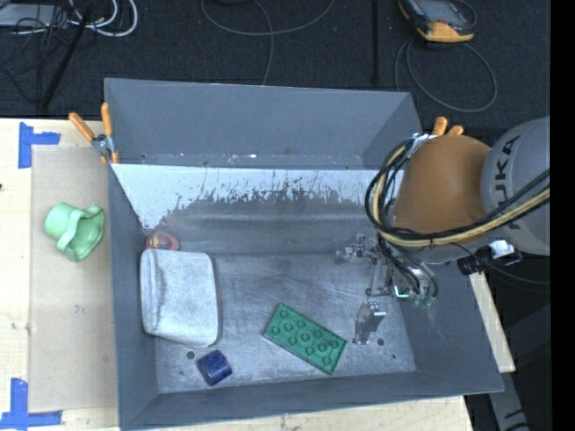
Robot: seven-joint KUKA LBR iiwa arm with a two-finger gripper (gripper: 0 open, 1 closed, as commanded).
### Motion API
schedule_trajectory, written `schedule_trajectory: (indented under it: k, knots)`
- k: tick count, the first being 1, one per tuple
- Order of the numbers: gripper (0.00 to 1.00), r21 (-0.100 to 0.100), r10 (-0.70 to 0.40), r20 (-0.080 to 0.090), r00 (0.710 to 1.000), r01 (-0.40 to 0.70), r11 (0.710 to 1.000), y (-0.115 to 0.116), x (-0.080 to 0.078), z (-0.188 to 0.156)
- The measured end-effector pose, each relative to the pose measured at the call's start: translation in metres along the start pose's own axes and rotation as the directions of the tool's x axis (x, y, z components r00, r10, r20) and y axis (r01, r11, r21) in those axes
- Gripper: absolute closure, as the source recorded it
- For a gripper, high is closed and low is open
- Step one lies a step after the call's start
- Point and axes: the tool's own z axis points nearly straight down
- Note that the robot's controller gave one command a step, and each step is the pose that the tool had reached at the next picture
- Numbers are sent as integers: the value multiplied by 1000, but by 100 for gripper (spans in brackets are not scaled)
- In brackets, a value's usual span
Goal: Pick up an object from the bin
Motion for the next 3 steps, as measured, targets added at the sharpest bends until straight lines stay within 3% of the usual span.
schedule_trajectory:
  k: [1, 2, 3]
  knots:
    - [0, -1, 29, 14, 999, -29, 1000, 50, 32, 80]
    - [0, -3, 248, 14, 969, -248, 969, 58, 62, 47]
    - [0, -3, 466, 7, 885, -466, 885, 65, 60, 39]
